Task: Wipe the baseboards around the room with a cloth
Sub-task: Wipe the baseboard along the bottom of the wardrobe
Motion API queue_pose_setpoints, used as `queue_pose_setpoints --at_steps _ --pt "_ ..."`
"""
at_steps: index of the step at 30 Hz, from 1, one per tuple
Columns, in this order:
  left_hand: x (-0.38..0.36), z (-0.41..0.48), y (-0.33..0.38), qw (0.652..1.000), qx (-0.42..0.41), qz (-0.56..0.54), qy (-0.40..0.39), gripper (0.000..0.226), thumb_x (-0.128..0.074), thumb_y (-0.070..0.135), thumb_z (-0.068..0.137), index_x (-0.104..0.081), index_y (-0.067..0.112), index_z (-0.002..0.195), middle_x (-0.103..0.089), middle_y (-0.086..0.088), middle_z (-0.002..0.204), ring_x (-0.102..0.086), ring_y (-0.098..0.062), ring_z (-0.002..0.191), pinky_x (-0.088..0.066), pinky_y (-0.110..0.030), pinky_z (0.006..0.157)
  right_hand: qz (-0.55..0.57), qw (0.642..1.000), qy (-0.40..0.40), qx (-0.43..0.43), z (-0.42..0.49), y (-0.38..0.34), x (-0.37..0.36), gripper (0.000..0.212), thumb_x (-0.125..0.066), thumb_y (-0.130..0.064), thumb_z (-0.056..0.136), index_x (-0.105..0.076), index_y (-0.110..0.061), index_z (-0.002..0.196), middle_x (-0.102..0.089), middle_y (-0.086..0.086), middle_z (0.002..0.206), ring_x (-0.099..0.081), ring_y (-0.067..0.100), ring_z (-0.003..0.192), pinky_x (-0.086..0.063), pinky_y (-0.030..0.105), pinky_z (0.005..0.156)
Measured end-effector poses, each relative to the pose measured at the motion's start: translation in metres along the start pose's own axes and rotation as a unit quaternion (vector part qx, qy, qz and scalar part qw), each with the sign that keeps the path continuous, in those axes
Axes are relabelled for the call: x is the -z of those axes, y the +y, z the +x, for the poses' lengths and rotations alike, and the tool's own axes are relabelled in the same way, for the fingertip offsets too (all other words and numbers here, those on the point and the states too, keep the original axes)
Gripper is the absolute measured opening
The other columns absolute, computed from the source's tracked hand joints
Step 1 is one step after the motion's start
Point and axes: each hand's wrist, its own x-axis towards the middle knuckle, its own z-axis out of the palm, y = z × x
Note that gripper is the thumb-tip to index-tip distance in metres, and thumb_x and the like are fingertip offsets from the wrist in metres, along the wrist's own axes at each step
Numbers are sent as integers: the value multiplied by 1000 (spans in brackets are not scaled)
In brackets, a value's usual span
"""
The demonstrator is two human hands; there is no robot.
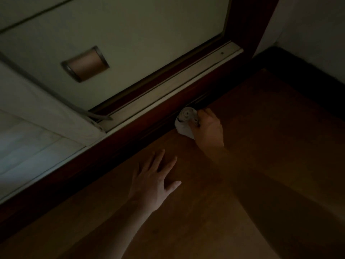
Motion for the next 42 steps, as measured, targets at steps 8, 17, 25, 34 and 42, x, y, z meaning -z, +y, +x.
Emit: queue_pose_setpoints --at_steps 8,17,25,34,42 --pt "-11 8 1 999 -8 1 46 73 1 87 82 22 59 146 21 11 166 16 -19 153 -5 -59 122 10 999 29 36 -2 9 -8 13 -65 -11 89 -55 -7 81 -47 4 87 -47 16 71 -36 28 58" --pt "-20 13 -2 995 -26 21 99 69 -23 79 92 -30 47 152 -31 0 162 -33 -30 145 -31 -63 110 6 998 57 19 3 15 -9 13 -65 -16 90 -61 -4 90 -52 7 92 -47 13 76 -35 26 62" --pt "-28 16 -4 992 -29 15 120 68 -25 77 92 -32 47 152 -30 1 162 -32 -30 145 -26 -64 112 -7 996 80 -44 26 33 8 14 -61 -14 92 -62 1 92 -56 13 98 -51 19 80 -40 29 65" --pt "-32 15 -6 990 -33 14 135 66 -23 76 93 -32 47 152 -30 1 163 -31 -30 146 -23 -63 114 -19 997 68 -8 23 31 7 14 -63 -14 92 -61 -1 88 -49 7 91 -46 13 76 -30 24 60" --pt "-26 16 0 987 -23 -19 157 67 -43 73 87 -40 45 148 -38 2 158 -38 -28 141 -28 -62 113 -12 999 40 23 12 21 0 15 -63 -13 91 -58 -2 83 -44 3 86 -44 13 74 -30 26 58"
